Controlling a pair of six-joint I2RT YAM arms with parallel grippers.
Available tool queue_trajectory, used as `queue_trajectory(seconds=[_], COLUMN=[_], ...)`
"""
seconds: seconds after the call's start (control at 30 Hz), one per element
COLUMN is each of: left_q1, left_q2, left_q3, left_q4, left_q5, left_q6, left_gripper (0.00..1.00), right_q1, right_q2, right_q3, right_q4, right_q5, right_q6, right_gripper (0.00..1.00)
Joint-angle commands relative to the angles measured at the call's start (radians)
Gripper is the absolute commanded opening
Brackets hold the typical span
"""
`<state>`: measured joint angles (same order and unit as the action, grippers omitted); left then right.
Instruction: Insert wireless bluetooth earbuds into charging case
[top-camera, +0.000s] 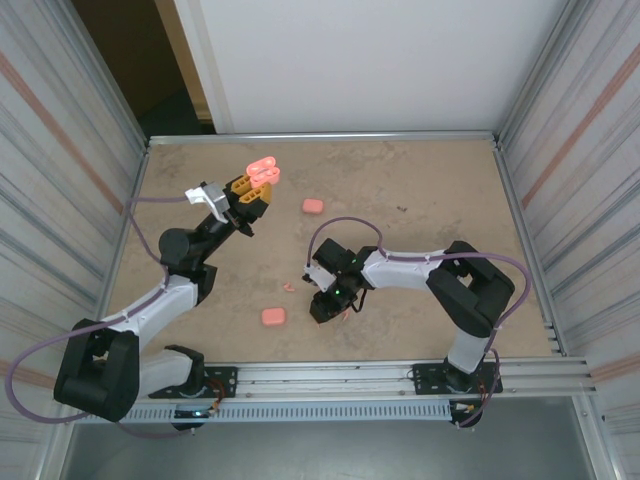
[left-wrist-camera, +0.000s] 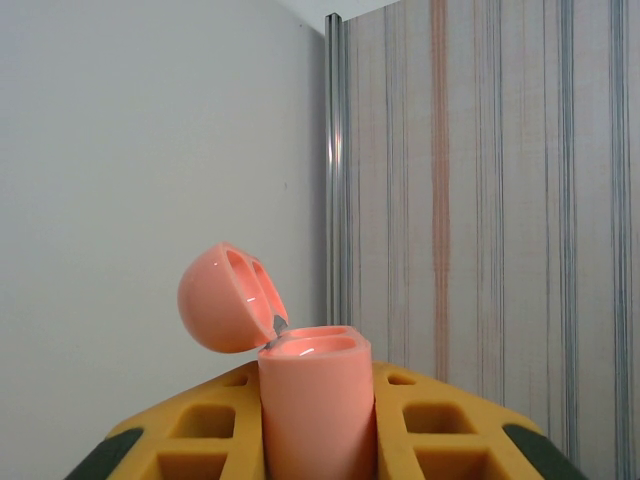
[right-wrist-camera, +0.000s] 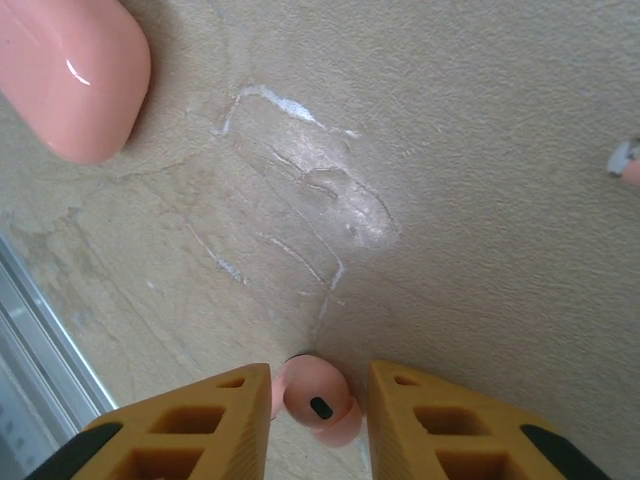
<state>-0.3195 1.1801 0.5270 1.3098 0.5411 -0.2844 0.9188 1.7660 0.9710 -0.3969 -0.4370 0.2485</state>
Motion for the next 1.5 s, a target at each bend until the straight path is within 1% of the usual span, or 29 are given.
queue_trajectory(seconds=[0.0, 0.33, 0.53, 0.67, 1.0, 1.27, 1.47], left_q1=[0.005, 0.006, 0.005, 0.006, -0.001, -0.031, -0.057], left_q2=[-0.007, -0.013, -0.017, -0.019, -0.013, 0.017, 0.049], left_q3=[0.014, 0.013, 0.013, 0.014, 0.025, 0.059, 0.089], left_q4=[0.032, 0.016, 0.013, 0.010, 0.003, -0.038, -0.063], left_q5=[0.005, 0.005, 0.006, 0.005, 0.014, 0.018, 0.020], left_q6=[0.003, 0.007, 0.009, 0.011, 0.005, 0.033, 0.054], left_gripper=[0.00, 0.00, 0.00, 0.00, 0.00, 0.00, 0.00], right_q1=[0.014, 0.009, -0.001, -0.016, -0.115, -0.212, -0.247], right_q2=[0.022, -0.025, -0.060, -0.110, -0.298, -0.427, -0.493], right_q3=[0.014, 0.010, 0.002, 0.000, 0.041, 0.148, 0.219], right_q4=[-0.039, -0.027, -0.020, -0.021, -0.041, -0.066, -0.059], right_q5=[0.002, 0.015, 0.019, 0.035, 0.090, 0.104, 0.148], right_q6=[-0.025, -0.031, -0.033, -0.041, -0.105, -0.196, -0.268], right_gripper=[0.28, 0.22, 0.21, 0.21, 0.21, 0.22, 0.22])
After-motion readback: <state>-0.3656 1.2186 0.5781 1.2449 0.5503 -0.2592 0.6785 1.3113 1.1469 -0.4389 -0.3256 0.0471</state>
